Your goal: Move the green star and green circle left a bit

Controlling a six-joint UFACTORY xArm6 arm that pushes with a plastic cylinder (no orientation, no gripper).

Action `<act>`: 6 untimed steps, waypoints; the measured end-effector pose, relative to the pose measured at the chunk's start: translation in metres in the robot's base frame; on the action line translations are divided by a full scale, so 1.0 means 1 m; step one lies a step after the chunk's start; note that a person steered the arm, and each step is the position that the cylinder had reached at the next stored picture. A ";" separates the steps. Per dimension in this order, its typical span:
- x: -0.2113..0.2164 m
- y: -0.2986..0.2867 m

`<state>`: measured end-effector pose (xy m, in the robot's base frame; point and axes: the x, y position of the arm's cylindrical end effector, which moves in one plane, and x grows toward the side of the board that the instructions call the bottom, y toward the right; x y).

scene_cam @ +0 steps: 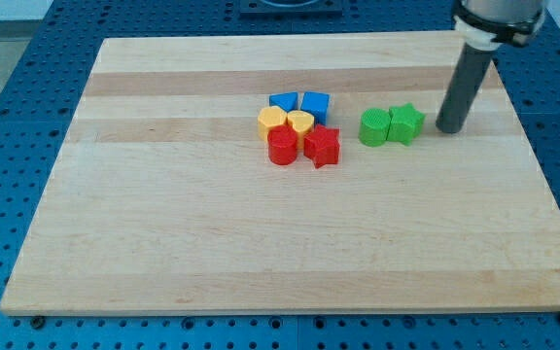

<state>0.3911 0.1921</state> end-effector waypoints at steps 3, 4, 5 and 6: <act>-0.005 -0.055; -0.006 -0.059; -0.013 -0.059; -0.019 -0.059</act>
